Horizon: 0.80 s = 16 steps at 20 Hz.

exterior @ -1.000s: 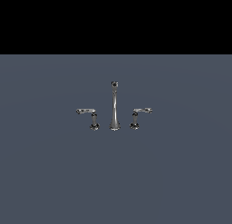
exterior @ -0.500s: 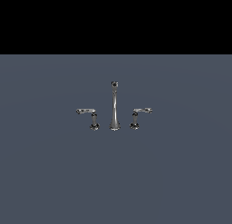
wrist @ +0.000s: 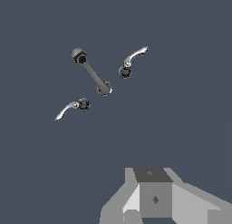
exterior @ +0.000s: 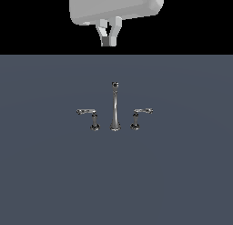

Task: Turn on the faucet by rotating a designated handle.

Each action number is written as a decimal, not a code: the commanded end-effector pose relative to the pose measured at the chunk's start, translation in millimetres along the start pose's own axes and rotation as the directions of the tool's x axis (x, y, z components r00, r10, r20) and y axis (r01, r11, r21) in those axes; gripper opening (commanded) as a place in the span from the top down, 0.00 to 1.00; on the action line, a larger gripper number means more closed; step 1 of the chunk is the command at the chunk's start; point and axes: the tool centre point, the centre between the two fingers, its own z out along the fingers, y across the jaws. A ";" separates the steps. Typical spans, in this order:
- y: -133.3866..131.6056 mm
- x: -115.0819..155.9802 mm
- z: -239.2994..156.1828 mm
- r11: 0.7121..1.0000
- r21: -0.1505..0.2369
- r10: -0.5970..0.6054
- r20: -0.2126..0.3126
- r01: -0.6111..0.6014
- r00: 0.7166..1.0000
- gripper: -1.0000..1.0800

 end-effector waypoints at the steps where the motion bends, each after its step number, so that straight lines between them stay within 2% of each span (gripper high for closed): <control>1: -6.2 14.3 16.7 0.998 0.002 0.066 -0.002 -0.066 0.998 1.00; 9: -18.4 61.9 68.0 0.964 0.004 0.264 -0.006 -0.264 0.964 1.00; 16: -20.4 106.8 113.7 0.901 0.005 0.434 -0.011 -0.434 0.901 1.00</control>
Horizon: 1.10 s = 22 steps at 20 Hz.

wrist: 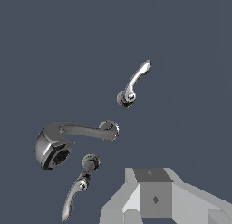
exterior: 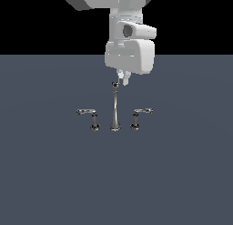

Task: Turn on the faucet by rotating a designated handle.

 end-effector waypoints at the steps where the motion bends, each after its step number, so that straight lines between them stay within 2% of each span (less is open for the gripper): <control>1: -6.1 15.5 17.1 0.998 0.000 0.068 -0.003 -0.068 0.998 1.00; 6: -14.7 48.9 51.5 0.979 0.000 0.205 -0.009 -0.205 0.979 1.00; 13: -18.8 91.0 92.0 0.931 0.001 0.365 -0.015 -0.365 0.931 1.00; 22: -17.4 122.1 120.1 0.880 0.003 0.475 -0.016 -0.475 0.880 1.00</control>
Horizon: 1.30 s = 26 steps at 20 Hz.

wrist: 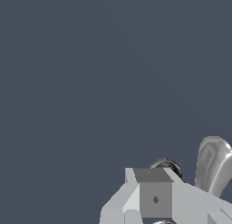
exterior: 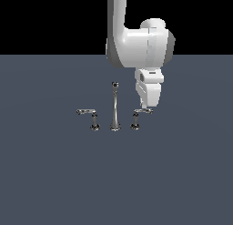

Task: Turn on the faucet by rotating a designated handle.

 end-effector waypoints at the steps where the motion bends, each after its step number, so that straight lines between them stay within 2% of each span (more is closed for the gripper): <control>1: -2.4 4.7 4.4 1.000 0.001 0.021 0.000 -0.021 1.000 1.00; 10: -3.0 6.6 5.7 1.000 0.001 0.029 0.001 -0.029 1.000 1.00; 23: 40.0 23.5 5.7 1.000 0.001 0.029 0.001 -0.029 1.000 1.00; 25: 30.5 17.7 5.2 1.000 0.013 0.020 0.001 -0.020 1.000 1.00; 26: 33.8 17.0 5.3 1.000 0.012 0.021 0.001 -0.021 1.000 1.00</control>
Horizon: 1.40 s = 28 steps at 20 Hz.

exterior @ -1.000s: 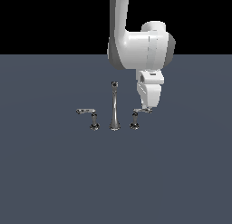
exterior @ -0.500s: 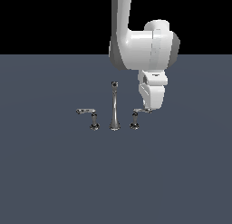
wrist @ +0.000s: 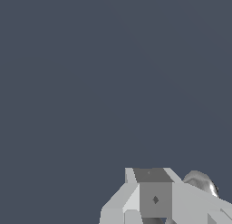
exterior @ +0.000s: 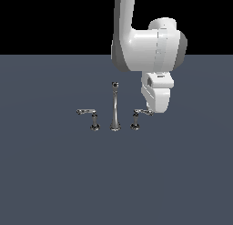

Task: Turn on the faucet by rotating a designated handle.

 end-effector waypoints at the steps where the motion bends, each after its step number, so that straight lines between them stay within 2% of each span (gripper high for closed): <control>1: 6.0 -1.5 0.1 1.000 -0.003 0.000 0.001 0.000 1.000 1.00; 15: 53.4 -11.4 -0.1 1.000 -0.012 0.008 0.000 -0.008 1.000 1.00; 17: 49.6 -5.0 -0.3 1.000 -0.008 0.016 -0.003 -0.016 1.000 1.00; 28: 71.6 -51.9 -0.4 1.000 -0.012 0.009 0.000 -0.009 1.000 1.00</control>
